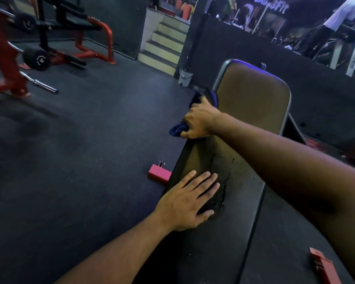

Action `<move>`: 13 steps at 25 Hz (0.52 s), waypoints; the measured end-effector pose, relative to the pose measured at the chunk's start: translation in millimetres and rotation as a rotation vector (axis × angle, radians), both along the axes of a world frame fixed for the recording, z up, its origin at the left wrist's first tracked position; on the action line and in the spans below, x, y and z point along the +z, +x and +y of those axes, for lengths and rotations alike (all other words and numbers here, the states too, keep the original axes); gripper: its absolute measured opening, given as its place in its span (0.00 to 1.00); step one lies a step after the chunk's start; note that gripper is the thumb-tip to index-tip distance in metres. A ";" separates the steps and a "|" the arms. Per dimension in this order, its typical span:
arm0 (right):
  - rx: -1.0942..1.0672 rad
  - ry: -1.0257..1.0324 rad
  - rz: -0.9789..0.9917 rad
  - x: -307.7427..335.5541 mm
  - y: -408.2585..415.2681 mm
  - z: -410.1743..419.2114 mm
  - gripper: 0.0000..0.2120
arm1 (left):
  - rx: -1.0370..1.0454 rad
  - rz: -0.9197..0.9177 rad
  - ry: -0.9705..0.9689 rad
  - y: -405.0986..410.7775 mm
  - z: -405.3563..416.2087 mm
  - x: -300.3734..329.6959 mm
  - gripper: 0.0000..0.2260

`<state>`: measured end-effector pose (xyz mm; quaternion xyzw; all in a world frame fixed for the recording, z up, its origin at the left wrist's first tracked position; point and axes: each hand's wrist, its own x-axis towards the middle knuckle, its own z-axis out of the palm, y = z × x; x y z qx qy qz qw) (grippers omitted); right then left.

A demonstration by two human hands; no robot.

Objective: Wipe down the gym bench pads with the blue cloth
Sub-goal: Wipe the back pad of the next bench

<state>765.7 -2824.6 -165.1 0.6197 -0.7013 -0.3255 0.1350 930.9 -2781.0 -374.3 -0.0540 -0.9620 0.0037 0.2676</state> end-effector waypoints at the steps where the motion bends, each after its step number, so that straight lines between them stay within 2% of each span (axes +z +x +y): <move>1: 0.043 -0.007 -0.031 -11.2 10.2 3.5 0.26 | -0.007 0.009 0.003 0.3 -0.4 -0.1 0.31; 4: 0.138 0.004 -0.104 -51.8 44.0 19.3 0.27 | 0.001 0.029 0.015 3.1 2.2 -0.7 0.30; 7: 0.266 0.126 -0.041 -76.8 66.7 32.0 0.28 | 0.024 0.035 0.031 7.6 6.4 -5.6 0.32; 9: 0.232 0.120 -0.050 -51.2 45.6 24.8 0.27 | 0.007 0.045 0.036 7.6 5.8 -7.0 0.32; 13: 0.019 -0.023 0.011 14.0 -12.0 3.0 0.27 | -0.002 0.078 0.026 7.8 4.3 -7.9 0.31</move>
